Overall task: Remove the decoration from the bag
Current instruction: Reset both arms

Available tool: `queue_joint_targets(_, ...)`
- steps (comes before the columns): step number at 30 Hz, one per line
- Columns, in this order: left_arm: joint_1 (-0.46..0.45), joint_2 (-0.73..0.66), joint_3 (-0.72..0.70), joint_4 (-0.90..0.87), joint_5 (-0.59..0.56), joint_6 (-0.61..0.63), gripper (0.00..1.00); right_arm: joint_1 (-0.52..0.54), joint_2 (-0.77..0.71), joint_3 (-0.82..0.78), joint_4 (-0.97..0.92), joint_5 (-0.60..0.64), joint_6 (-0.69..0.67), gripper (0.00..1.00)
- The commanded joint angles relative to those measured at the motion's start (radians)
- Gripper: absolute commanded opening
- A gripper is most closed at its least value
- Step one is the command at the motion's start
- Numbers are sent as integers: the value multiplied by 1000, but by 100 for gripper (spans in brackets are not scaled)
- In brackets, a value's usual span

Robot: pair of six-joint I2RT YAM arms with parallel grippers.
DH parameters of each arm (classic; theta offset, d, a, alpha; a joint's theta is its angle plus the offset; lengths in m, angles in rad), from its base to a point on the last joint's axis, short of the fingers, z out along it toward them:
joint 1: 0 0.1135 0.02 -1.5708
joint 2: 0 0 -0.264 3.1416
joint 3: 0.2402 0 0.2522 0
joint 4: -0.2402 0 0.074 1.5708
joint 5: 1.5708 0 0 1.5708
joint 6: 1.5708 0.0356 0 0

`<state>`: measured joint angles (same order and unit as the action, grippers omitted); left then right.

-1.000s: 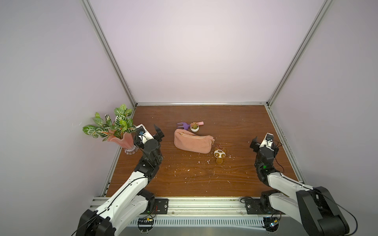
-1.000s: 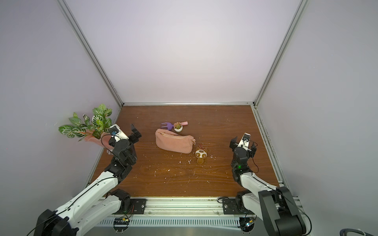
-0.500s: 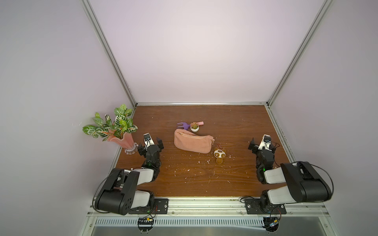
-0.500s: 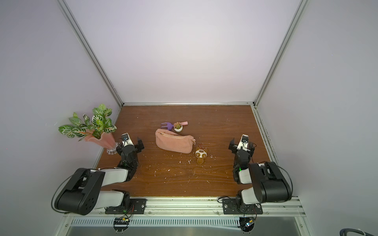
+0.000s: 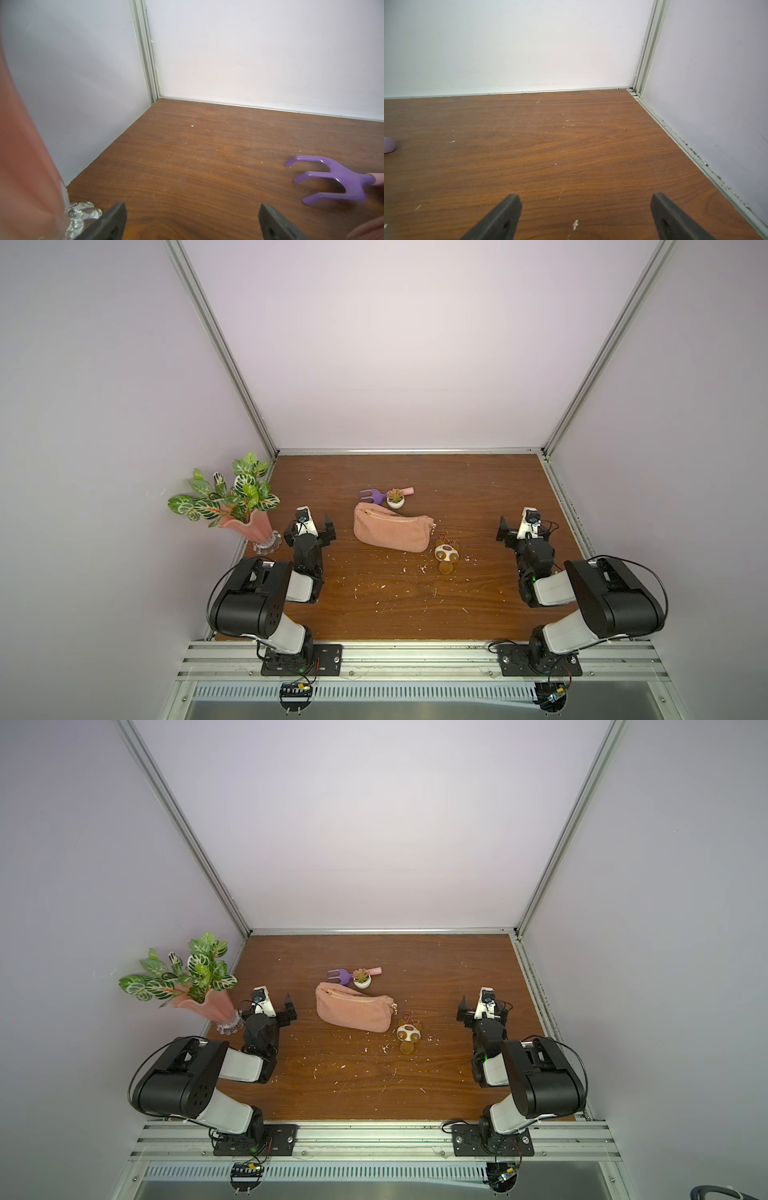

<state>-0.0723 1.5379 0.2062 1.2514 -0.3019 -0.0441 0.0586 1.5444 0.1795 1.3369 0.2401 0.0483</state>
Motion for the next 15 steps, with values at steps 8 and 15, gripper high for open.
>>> queue_joint_targets(8,16,-9,-2,33,30,-6,99,5,-9,10,25,-10,-25,99)
queue_joint_targets(15,16,-9,-1,33,30,-5,100,6,-6,20,10,-27,-35,100)
